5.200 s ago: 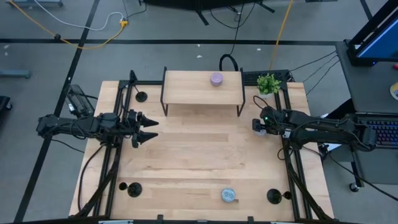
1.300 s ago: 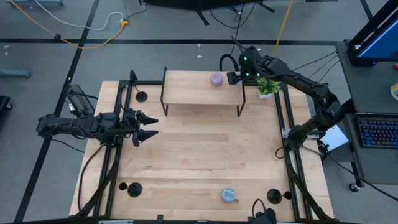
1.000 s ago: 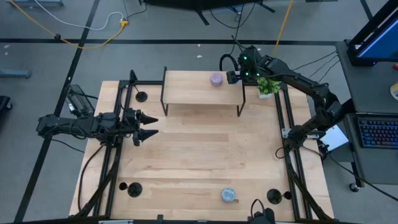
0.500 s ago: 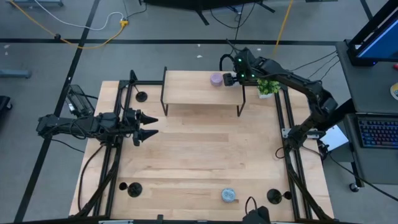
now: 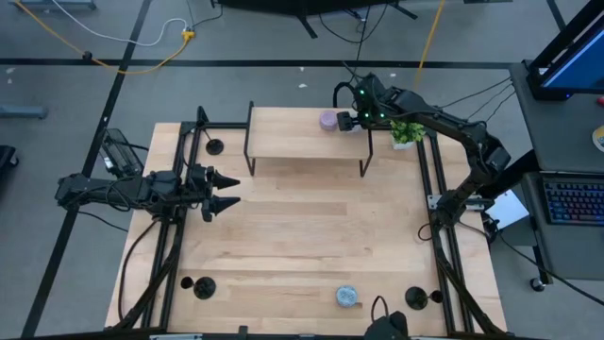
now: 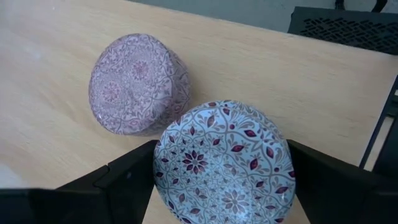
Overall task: Pick & Place candle stick holders
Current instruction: Put the white patterned scented candle on the shelf
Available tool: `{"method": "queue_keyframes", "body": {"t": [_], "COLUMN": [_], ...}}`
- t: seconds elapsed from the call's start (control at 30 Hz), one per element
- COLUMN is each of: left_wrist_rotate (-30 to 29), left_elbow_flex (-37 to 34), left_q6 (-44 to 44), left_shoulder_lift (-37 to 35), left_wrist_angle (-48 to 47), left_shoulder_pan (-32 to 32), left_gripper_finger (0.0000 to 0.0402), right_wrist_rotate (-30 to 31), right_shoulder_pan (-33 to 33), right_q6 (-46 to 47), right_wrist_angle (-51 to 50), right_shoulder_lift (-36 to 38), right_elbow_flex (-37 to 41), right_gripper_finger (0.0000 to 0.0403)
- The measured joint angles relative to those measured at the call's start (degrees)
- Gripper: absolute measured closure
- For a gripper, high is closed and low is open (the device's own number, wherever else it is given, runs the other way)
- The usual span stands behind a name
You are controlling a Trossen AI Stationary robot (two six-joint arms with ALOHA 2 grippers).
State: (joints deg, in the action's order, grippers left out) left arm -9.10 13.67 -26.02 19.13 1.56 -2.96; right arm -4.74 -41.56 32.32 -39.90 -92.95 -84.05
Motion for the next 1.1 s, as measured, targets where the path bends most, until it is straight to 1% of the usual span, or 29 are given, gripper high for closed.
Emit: {"method": "queue_keyframes", "body": {"t": [0.2, 1.1], "left_wrist_rotate": [0.06, 0.25], "left_elbow_flex": [0.00, 0.00], "left_q6": [0.02, 0.07], "left_shoulder_lift": [-0.01, 0.00], "left_wrist_angle": [0.00, -0.05], "left_shoulder_pan": [-0.01, 0.00], "left_gripper_finger": [0.0050, 0.0050], "right_wrist_rotate": [0.16, 0.27], "right_shoulder_pan": [-0.02, -0.44], "right_q6": [0.03, -0.31], "right_wrist_angle": [2.84, 1.65], "right_shoulder_lift": [0.00, 0.00], "right_elbow_flex": [0.00, 0.02], "right_gripper_finger": [0.0076, 0.0074]}}
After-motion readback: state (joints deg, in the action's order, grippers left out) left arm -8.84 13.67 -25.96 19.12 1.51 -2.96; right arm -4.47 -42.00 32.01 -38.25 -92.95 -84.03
